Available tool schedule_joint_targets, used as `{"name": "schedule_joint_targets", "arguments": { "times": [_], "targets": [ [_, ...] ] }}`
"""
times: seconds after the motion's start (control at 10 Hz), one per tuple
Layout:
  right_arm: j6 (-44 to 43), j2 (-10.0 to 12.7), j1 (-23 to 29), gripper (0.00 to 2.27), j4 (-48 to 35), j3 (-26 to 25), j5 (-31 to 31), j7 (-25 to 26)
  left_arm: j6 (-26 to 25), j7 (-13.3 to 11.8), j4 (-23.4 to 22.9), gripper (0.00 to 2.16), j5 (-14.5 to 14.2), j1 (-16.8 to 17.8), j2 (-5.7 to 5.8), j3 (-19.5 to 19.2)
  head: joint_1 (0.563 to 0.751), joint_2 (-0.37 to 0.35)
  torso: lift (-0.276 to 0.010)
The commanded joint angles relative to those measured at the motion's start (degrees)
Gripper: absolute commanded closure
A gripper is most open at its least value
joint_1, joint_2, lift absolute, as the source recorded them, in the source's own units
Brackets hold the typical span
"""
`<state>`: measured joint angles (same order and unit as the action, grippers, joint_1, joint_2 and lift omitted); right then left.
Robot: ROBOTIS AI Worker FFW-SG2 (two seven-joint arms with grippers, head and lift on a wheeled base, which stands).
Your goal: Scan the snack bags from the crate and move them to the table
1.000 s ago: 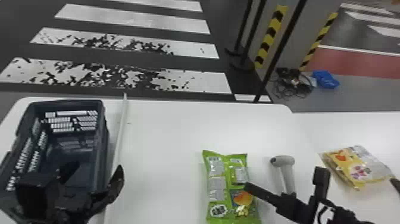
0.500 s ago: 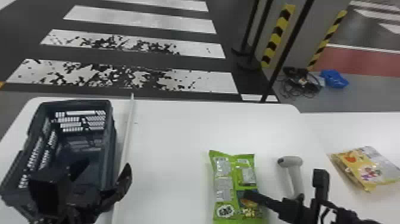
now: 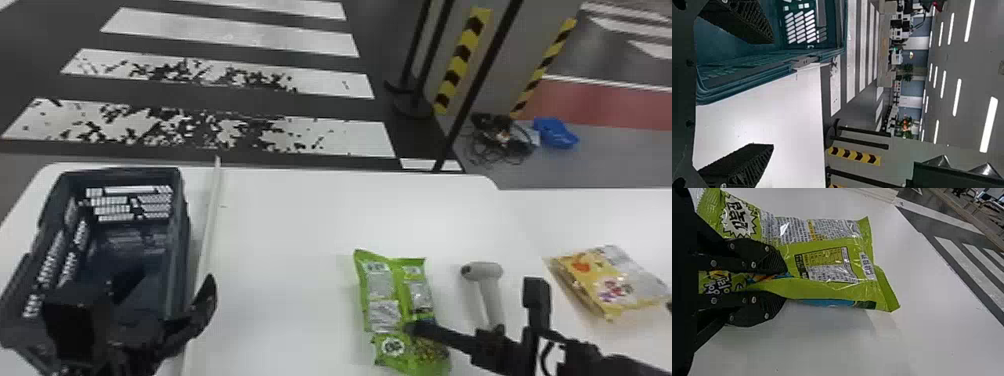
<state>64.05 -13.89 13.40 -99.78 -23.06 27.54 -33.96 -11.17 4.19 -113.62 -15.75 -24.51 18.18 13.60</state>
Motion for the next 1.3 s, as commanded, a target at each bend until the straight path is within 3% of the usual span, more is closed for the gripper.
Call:
{"name": "schedule_joint_targets", "arguments": {
  "times": [0.0,0.3,0.5,0.9,1.2],
  "targets": [
    [1.5,-1.2,-0.2,2.24,-2.3,-0.7,1.1,0.0,0.0,0.1,0.5,0.03,0.1,-0.1,-0.08,0.2,0.695,-0.212,-0.095],
    [4.6,-3.4,-1.3,2.25,-8.4,-6.1,2.8,0.5,0.1,0.4,0.8,0.03,0.4,-0.1,-0.08,0.4,0.695,-0.228,-0.095],
    [0.8,-5.1,-4.3,2.25,-7.3,-9.3,0.3,1.4,0.1,0.5,0.8,0.03,0.4,0.0,-0.08,0.2,0.695,-0.275,-0.095],
    [-21.9,-10.5,-9.7,2.25,7.7,-9.3,-6.3,8.8,0.1,0.6,0.5,0.03,0.4,0.7,-0.16,0.2,0.695,-0.35,-0.095],
    [-24.2,-11.2,-9.6,2.25,11.4,-8.4,-7.5,10.1,-2.1,1.0,-3.3,0.03,-0.1,2.4,-0.08,0.5,0.695,-0.35,-0.095]
  ]
}}
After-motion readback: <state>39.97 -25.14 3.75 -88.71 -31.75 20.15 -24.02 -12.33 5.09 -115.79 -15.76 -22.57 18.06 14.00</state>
